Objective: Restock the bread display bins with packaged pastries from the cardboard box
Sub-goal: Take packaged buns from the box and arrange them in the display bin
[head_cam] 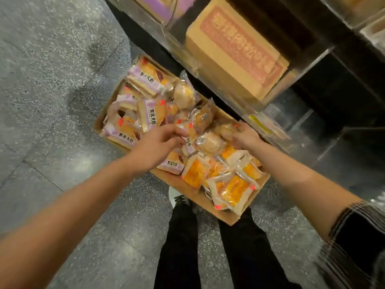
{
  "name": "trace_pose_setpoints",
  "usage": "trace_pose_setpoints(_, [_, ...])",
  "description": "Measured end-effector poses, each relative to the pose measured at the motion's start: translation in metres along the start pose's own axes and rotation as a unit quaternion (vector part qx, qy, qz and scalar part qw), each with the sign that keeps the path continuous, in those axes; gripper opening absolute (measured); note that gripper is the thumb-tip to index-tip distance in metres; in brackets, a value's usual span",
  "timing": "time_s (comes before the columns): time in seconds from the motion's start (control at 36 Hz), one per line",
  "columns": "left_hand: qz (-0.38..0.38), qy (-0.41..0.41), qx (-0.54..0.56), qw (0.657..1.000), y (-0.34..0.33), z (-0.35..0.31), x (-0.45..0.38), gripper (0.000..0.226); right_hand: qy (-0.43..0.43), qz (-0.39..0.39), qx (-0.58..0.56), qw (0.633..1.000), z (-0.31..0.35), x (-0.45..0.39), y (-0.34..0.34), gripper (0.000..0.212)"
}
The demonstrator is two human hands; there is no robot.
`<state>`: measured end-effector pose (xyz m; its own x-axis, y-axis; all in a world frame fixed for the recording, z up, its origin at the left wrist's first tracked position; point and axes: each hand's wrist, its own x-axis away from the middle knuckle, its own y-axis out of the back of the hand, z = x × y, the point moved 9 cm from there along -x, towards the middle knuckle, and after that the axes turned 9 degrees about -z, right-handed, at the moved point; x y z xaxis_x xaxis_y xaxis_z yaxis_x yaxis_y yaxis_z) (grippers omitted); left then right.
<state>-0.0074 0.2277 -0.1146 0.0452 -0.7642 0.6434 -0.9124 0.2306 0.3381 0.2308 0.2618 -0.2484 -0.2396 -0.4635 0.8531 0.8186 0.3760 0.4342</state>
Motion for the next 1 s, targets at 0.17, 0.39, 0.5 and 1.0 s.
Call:
trace_pose_setpoints(0.17, [-0.012,0.051,0.052,0.997,-0.01,0.03,-0.018,0.023,0.06,-0.094,0.0,0.994,-0.012,-0.033,-0.018,0.039])
trace_pose_setpoints(0.39, [-0.044,0.121,0.074,0.989,-0.013,0.048,-0.015,0.022,0.16,-0.137,0.031,0.977,-0.037,0.002,-0.014,0.027])
trace_pose_setpoints(0.5, [-0.064,0.159,0.11,0.979,-0.016,0.047,-0.012,0.02,0.236,-0.065,0.04,0.969,-0.031,0.051,-0.008,0.026])
trace_pose_setpoints(1.0, [-0.034,0.223,0.214,0.95,0.0,0.069,0.003,0.086,0.455,0.073,0.171,0.871,0.011,0.121,-0.038,0.077])
